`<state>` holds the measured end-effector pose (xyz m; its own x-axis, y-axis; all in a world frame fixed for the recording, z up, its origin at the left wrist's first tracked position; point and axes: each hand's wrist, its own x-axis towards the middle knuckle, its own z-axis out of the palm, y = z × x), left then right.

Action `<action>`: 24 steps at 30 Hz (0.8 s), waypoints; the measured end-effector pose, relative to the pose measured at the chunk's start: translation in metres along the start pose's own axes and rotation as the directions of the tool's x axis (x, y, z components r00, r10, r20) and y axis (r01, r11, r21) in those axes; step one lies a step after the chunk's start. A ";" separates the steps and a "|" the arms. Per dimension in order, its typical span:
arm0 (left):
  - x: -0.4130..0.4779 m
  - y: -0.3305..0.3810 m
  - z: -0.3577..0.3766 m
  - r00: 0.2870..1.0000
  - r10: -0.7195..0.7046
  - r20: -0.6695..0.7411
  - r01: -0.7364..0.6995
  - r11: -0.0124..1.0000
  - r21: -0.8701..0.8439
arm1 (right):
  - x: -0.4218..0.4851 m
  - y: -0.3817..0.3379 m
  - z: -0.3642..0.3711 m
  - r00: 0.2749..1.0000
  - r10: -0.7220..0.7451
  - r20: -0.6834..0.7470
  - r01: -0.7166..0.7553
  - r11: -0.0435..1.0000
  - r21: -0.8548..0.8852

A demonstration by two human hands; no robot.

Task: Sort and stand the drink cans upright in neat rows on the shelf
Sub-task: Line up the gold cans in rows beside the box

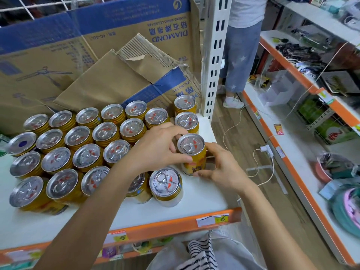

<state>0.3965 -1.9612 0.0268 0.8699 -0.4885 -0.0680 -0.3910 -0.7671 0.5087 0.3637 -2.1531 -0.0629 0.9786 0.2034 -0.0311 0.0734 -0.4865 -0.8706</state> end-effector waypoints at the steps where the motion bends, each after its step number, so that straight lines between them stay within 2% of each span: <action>1: -0.001 -0.001 0.001 1.000 0.002 0.000 -0.002 1.000 0.009 | 0.001 0.002 0.002 1.000 -0.005 -0.015 0.005 1.000 -0.018; 8: 0.000 -0.003 0.005 0.999 0.039 -0.027 -0.039 0.999 -0.019 | 0.006 0.004 0.006 0.999 -0.026 -0.048 0.019 0.988 -0.153; 20: -0.002 -0.006 0.008 0.995 0.077 -0.068 -0.074 0.996 0.049 | 0.009 0.004 0.010 0.997 -0.034 -0.070 0.022 0.985 -0.172; 24: -0.012 -0.001 -0.001 0.980 0.160 -0.117 -0.150 0.984 0.092 | 0.005 0.000 0.007 0.998 -0.051 -0.035 0.045 0.989 -0.144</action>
<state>0.3864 -1.9547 0.0278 0.8250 -0.5533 0.1150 -0.5431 -0.7201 0.4320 0.3676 -2.1457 -0.0668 0.9797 0.1980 0.0301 0.1444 -0.5941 -0.7913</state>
